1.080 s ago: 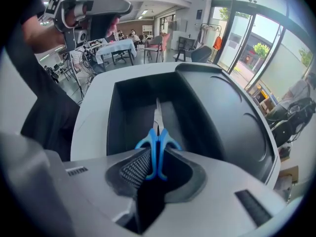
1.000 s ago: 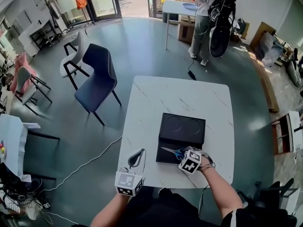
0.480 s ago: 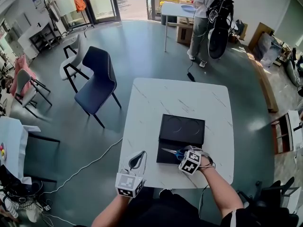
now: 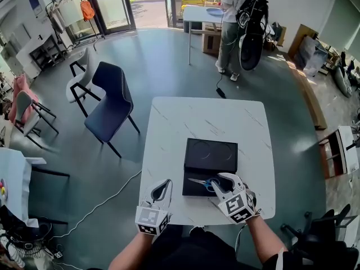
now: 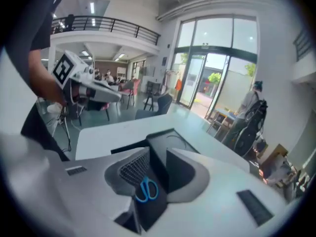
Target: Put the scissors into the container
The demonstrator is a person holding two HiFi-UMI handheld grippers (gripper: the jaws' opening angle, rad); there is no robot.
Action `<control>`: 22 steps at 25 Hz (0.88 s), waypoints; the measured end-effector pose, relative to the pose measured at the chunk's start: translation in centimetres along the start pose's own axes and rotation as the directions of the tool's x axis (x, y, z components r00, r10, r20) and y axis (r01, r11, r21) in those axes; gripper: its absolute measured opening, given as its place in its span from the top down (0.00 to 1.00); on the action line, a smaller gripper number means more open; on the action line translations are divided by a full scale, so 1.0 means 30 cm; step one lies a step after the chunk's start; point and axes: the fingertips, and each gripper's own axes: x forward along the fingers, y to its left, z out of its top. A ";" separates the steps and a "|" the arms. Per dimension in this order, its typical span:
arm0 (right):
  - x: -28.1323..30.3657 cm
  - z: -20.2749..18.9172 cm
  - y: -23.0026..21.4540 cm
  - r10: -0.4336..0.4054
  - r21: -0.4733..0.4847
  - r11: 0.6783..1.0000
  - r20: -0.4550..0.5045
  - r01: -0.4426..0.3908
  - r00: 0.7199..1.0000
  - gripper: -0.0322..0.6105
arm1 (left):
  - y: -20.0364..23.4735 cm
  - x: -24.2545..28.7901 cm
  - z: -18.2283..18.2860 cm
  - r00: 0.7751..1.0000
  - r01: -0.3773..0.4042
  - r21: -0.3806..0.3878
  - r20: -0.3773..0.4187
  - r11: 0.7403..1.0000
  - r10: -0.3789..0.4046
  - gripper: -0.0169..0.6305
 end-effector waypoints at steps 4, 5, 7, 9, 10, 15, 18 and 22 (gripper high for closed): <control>-0.107 0.129 -0.067 -0.176 0.150 0.978 0.196 0.147 0.965 0.81 | -0.016 0.018 0.055 0.999 0.035 0.054 0.017 0.998 -0.036 0.96; -0.131 0.155 -0.083 -0.211 0.192 0.967 0.234 0.168 0.949 0.82 | -0.016 0.021 0.077 0.999 0.038 0.057 0.026 0.998 -0.040 0.96; -0.173 0.193 -0.110 -0.271 0.262 0.945 0.293 0.195 0.917 0.84 | -0.016 0.026 0.119 0.998 0.039 0.061 0.050 0.997 -0.042 0.96; -0.206 0.221 -0.127 -0.320 0.304 0.927 0.334 0.220 0.887 0.88 | -0.005 0.024 0.161 0.997 0.020 0.058 0.079 0.998 -0.025 0.96; -0.221 0.231 -0.131 -0.340 0.317 0.920 0.348 0.232 0.873 0.89 | 0.008 0.020 0.182 0.995 0.003 0.049 0.094 0.999 -0.008 0.96; -0.267 0.253 -0.143 -0.419 0.390 0.882 0.387 0.266 0.822 0.94 | 0.046 0.011 0.238 0.991 -0.024 0.036 0.129 0.999 0.019 0.96; -0.283 0.252 -0.134 -0.425 0.431 0.869 0.396 0.244 0.814 0.94 | 0.028 0.005 0.249 0.991 -0.016 0.039 0.135 0.999 0.010 0.96; -0.283 0.259 -0.110 -0.425 0.438 0.867 0.395 0.240 0.814 0.94 | 0.006 -0.006 0.253 0.990 -0.007 0.022 0.144 1.000 0.003 0.96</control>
